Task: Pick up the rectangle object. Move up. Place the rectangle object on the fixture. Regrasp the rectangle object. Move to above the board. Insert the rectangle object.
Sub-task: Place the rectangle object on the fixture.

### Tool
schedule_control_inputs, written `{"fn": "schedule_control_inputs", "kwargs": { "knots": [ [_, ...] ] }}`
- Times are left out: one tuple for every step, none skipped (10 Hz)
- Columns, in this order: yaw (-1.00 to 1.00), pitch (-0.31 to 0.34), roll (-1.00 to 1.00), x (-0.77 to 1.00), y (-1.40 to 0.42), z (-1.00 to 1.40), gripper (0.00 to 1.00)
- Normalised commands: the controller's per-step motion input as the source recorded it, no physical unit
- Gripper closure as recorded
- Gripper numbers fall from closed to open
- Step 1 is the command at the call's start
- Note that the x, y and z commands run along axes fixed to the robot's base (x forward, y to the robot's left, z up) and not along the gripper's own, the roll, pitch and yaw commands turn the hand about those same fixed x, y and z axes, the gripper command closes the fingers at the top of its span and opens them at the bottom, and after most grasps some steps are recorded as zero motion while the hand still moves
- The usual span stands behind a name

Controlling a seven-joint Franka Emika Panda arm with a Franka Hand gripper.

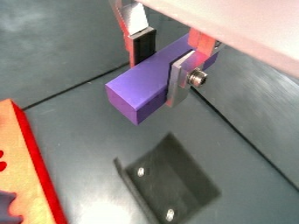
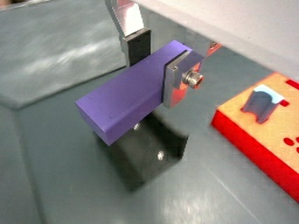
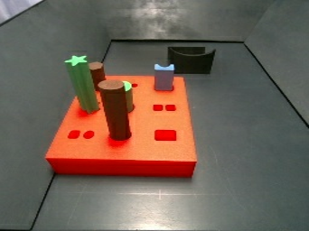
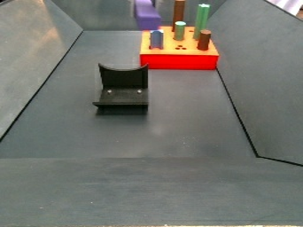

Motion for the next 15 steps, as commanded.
{"fn": "schedule_control_inputs", "kwargs": {
  "knots": [
    [-0.54,-0.043,0.23,0.23,-0.24,0.03,1.0],
    [-0.31,-0.02,0.16,0.13,-0.11,0.02,1.0],
    [-0.15,0.095,-1.0,0.68,-0.25,-0.43,1.0],
    [-0.12,0.099,-1.0,0.65,-0.19,-0.43,1.0],
    [-0.12,0.095,-1.0,0.64,-0.1,-0.36,1.0],
    [-0.13,0.097,-1.0,0.54,-0.01,-0.11,1.0],
    [-0.13,0.113,-1.0,0.44,0.02,-0.02,1.0],
    [-0.14,0.125,-1.0,0.35,0.04,-0.01,1.0],
    [-0.14,0.124,-1.0,0.3,0.04,-0.03,1.0],
    [-0.15,0.123,-1.0,0.21,0.04,-0.03,1.0],
    [-0.17,0.131,-1.0,0.12,0.05,-0.02,1.0],
    [-0.19,0.123,-1.0,0.07,0.05,-0.01,1.0],
    [-0.19,0.101,-0.91,0.06,0.05,-0.01,1.0],
    [-0.17,0.065,-0.67,0.08,0.04,-0.02,1.0],
    [-0.15,0.046,-0.43,0.08,0.05,-0.02,1.0]
  ]
}}
